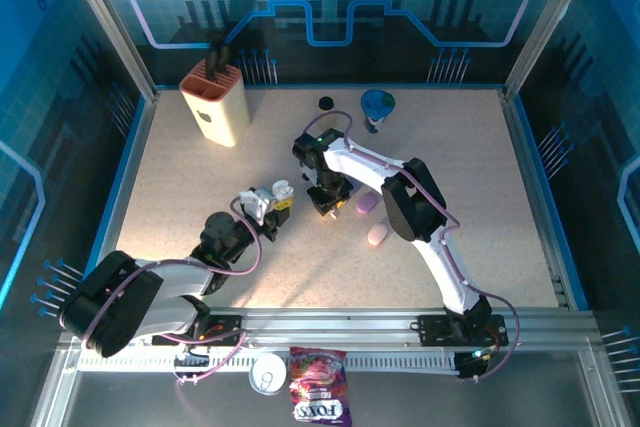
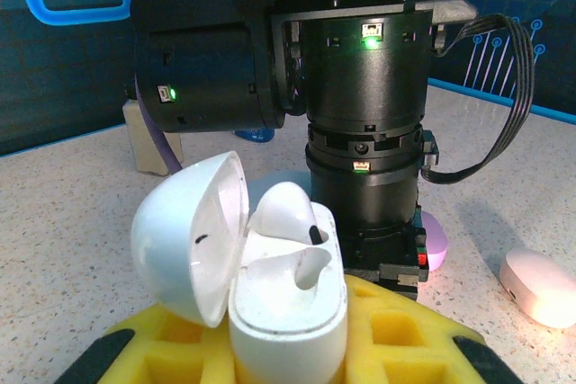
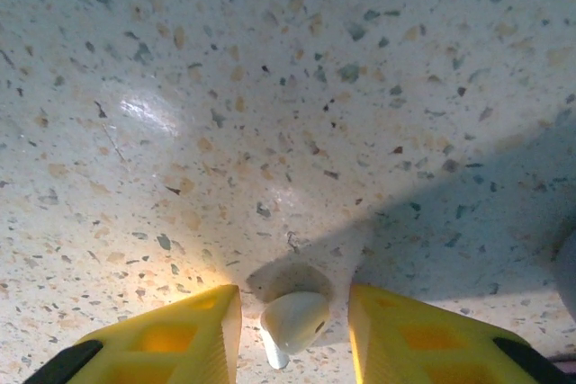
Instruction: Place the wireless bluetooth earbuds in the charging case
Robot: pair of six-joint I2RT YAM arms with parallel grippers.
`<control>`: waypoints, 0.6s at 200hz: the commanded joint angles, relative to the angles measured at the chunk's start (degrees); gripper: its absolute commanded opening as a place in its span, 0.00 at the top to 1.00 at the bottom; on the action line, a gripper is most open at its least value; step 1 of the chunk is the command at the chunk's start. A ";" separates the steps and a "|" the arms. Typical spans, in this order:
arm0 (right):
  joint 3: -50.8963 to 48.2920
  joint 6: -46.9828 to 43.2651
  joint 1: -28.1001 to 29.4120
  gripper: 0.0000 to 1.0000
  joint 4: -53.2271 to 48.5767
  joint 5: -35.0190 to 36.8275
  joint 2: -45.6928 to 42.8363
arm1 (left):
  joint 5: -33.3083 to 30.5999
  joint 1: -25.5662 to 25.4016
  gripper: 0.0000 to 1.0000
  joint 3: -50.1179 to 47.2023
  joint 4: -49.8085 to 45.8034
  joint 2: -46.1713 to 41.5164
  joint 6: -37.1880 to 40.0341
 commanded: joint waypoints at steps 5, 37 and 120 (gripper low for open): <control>-0.34 -0.90 0.75 0.66 -1.42 0.21 -0.29 | -0.26 0.53 0.99 -0.54 0.65 -0.35 1.29; -0.72 -0.52 0.71 0.72 -0.25 -0.47 0.90 | -0.02 0.59 1.00 -0.63 0.67 -0.29 1.04; -10.32 3.38 -0.51 0.80 10.17 -2.07 -8.42 | 0.83 0.59 1.00 -0.11 0.80 -0.07 0.79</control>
